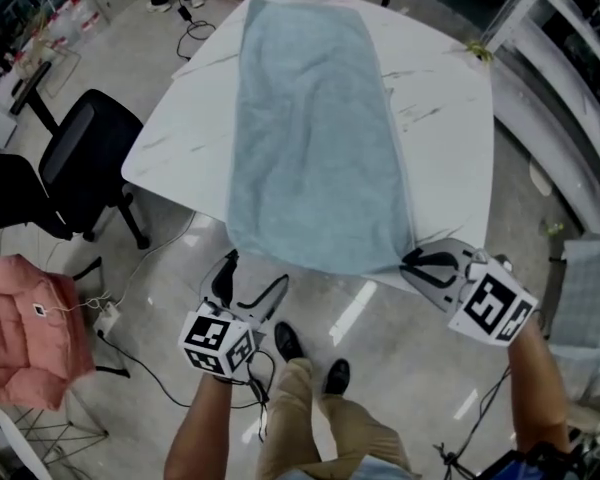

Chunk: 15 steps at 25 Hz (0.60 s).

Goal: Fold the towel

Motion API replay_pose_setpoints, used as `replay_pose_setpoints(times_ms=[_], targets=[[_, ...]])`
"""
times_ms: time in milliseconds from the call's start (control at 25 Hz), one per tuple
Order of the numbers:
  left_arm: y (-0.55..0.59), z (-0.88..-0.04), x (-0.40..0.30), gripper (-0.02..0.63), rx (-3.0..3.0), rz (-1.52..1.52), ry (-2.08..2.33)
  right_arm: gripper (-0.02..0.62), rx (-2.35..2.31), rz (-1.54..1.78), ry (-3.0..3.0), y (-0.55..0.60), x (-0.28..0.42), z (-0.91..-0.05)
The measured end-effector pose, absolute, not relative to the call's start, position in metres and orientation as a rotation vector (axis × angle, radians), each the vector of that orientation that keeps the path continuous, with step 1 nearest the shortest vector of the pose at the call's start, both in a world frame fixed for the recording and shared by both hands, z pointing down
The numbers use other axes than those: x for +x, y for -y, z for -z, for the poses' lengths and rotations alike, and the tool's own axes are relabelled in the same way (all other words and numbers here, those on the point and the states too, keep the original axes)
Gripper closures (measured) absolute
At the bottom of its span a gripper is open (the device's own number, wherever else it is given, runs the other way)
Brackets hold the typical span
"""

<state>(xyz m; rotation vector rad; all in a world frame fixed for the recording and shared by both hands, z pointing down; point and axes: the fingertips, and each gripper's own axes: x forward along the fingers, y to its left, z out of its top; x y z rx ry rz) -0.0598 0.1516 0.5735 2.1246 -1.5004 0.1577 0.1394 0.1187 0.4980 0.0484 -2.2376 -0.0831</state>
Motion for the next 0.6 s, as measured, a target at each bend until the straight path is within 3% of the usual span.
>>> replay_pose_setpoints(times_ms=[160,320,360,440,520,600], targets=[[-0.139,-0.564,-0.065,0.147,2.109,0.166,1.368,0.566,0.032,0.11,2.219,-0.12,0.138,-0.503],[-0.129,-0.548,-0.069,0.147,2.053,0.34,1.295,0.566,0.03,0.083,2.221,-0.121,0.14,-0.505],[-0.128,-0.547,-0.069,0.179,2.04,0.344,1.281,0.566,0.032,0.075,2.22,-0.12,0.139,-0.506],[-0.132,-0.546,-0.075,0.418,2.003,0.334,1.285,0.566,0.037,0.059,2.224,-0.12,0.136,-0.506],[-0.141,-0.539,-0.084,0.578,1.96,0.333,1.299,0.565,0.041,0.039,2.235,-0.119,0.133,-0.504],[-0.151,-0.525,-0.09,0.58,1.928,0.344,1.299,0.566,0.046,0.012,2.247,-0.118,0.131,-0.501]])
